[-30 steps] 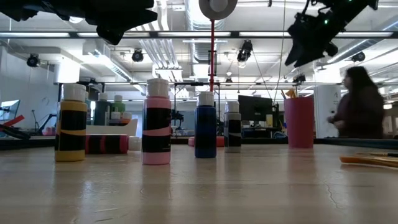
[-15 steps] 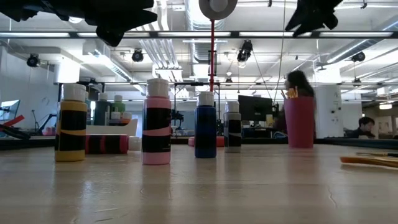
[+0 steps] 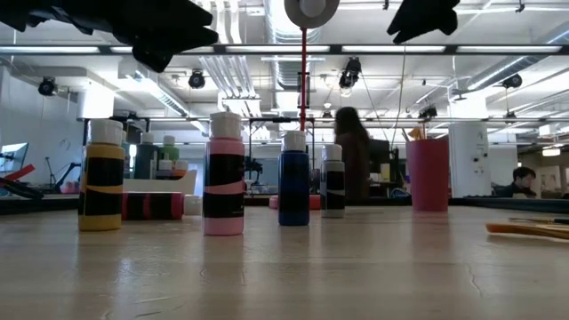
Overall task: Pick & Place Paint Supplies
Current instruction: Put the pink paint bottle into the white bin
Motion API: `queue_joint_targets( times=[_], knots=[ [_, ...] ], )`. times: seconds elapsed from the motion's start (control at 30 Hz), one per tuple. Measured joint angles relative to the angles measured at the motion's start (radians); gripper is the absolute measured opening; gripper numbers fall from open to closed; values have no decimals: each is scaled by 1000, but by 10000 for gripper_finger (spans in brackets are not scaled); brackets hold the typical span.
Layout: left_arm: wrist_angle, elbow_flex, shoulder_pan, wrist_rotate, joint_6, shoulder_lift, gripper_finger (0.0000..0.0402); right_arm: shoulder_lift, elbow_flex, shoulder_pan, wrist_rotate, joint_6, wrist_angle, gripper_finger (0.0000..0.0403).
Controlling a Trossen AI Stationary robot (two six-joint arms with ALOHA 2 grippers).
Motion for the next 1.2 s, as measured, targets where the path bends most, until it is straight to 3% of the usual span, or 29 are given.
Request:
queue_joint_targets(
  times=[0.4, 0.57, 0.7, 1.2],
  knots=[
    [-182, -1, 0, 0, -39, -122, 170, 180, 17, 252, 2, 360, -307, 185],
    [-198, -1, 0, 0, -42, -152, 170, 211, -15, 344, -57, 579, -426, 171],
    [-214, -1, 0, 0, -43, -158, 170, 216, -65, 404, -93, 688, -419, 157],
    [-219, -1, 0, 0, -35, -157, 170, 233, -144, 433, -121, 752, -348, 128]
  ],
)
